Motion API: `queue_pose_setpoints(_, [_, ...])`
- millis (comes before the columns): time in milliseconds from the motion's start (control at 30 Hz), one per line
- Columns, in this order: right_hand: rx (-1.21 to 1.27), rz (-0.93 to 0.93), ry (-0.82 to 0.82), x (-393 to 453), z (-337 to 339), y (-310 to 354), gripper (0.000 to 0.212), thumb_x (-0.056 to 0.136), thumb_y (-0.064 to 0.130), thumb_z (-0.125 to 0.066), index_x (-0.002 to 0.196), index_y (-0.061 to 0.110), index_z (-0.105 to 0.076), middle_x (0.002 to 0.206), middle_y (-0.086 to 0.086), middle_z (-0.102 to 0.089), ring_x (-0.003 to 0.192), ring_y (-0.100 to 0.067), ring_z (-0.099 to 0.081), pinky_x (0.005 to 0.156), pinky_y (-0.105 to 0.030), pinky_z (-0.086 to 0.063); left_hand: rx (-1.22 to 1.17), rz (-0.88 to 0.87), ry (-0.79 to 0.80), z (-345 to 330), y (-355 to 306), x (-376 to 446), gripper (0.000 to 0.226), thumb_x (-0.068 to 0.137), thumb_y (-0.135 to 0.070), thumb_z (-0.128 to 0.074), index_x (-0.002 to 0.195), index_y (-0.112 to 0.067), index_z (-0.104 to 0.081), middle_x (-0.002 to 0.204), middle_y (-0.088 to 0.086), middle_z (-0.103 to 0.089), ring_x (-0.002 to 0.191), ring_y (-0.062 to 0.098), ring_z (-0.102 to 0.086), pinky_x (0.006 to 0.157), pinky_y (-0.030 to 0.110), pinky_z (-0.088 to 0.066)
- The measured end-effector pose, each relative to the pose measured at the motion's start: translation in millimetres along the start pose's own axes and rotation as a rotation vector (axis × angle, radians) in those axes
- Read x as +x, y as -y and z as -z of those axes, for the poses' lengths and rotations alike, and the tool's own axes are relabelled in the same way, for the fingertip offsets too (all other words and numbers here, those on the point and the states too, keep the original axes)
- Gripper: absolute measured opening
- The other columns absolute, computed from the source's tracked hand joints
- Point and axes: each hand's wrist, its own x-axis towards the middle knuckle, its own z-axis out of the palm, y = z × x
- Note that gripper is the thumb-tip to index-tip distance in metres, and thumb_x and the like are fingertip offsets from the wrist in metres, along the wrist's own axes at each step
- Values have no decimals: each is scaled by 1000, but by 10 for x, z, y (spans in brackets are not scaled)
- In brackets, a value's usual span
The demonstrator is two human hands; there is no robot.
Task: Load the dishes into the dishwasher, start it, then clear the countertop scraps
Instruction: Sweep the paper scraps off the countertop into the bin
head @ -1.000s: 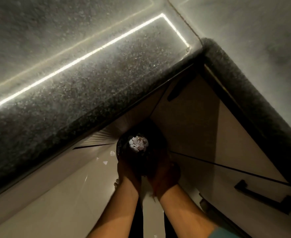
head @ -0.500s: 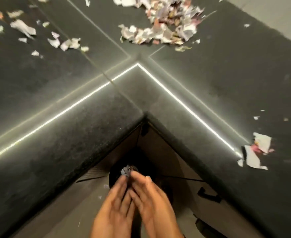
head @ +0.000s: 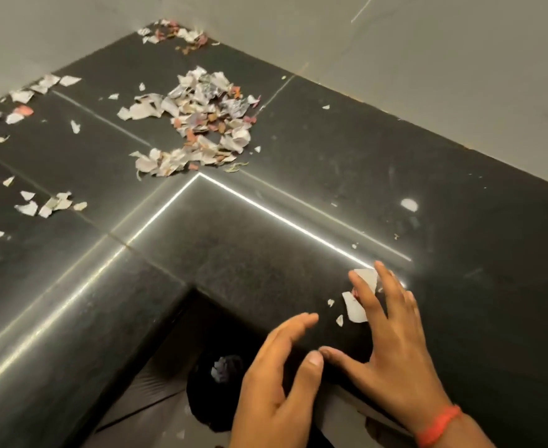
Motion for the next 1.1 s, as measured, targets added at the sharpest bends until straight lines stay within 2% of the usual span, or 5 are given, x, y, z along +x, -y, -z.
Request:
queue_pose_setpoints(200, [-164,8,87,571,20,-302,118,65,96,-51,158,46,1,167,4,20,154,-17,19,124,-52,5,185,20,-132,-149,99,-183,44,73,-50,-63,116,-59,-67,129,-21,-68,125,-1,-60,107,23,-43])
queue_pose_setpoints(433, [-179,-4,21,1475,-119,-282,94,82,90,-33,159,39,-17,170,-4,1,156,-20,-1,126,-49,-8,439,-72,-173,-374,-76,224,52,77,-59,-53,129,-64,-53,139,-32,-54,134,-7,-48,104,21,-44])
queue_pose_setpoints(700, [55,35,-71,1708,-143,-389,80,87,80,-42,152,35,-37,165,3,-26,152,-14,-23,126,-44,-14,720,-184,-74,-499,-125,1221,69,98,-38,-56,155,-53,-21,168,-17,-9,157,3,0,127,38,-12])
queue_pose_setpoints(833, [-64,31,-30,1721,-166,-378,80,88,79,-36,153,33,-37,165,0,-24,154,-17,-18,126,-46,-12,884,-136,-95,-397,-80,1518,82,100,-33,-59,162,-42,-7,171,-10,5,156,5,15,126,36,8])
queue_pose_setpoints(1100, [-231,90,69,2098,-301,-230,81,93,77,-16,158,30,-29,168,-10,-14,156,-30,-7,123,-56,-11,795,-113,-248,-440,23,1559,82,91,-19,-65,161,-32,-25,169,-18,-11,156,4,-13,123,50,-31])
